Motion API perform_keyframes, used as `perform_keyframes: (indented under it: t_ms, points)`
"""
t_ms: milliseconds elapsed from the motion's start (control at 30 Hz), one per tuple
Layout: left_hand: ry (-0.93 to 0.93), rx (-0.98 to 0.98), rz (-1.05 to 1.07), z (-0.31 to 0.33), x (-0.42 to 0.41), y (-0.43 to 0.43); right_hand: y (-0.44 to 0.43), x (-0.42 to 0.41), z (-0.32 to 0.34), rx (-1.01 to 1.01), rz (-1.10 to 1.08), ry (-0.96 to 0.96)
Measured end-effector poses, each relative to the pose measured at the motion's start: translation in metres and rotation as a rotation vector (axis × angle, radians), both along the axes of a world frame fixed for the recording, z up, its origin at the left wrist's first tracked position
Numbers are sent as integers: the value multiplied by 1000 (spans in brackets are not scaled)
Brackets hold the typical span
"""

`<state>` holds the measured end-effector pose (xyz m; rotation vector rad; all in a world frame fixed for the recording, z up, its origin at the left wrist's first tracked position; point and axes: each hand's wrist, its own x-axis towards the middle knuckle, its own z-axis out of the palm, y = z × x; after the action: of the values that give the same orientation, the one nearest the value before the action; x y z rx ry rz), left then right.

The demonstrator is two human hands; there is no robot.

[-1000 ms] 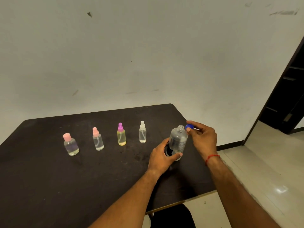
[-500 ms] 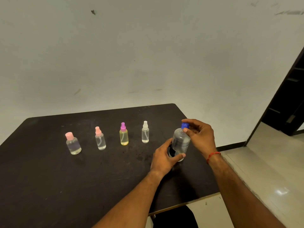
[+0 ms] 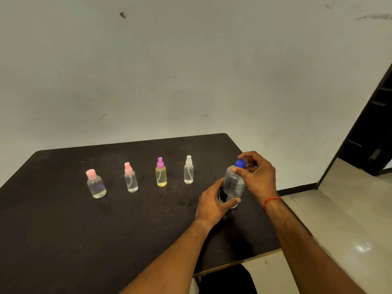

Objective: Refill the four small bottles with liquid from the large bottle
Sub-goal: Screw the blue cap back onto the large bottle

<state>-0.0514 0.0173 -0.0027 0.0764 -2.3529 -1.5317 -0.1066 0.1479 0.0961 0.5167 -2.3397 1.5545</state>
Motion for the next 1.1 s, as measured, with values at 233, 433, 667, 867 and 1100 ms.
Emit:
perform_keyframes:
  t_ms: [233,433,667,867,1100]
  points:
    - [0,0,16,-1,-1,-1,4,0,-3,11,64,-28]
    - [-19,4,16,0,1,-1,-2,1,-2,36,-3,12]
    - [-6,3,25,-2,-1,0,-2,3,-1,41,43,-8]
    - [-25,-2,23,-1,0,-1,-5,3,-5,40,29,-23]
    - [-27,0,30,-1,0,-1,-9,2,-4,42,-5,-8]
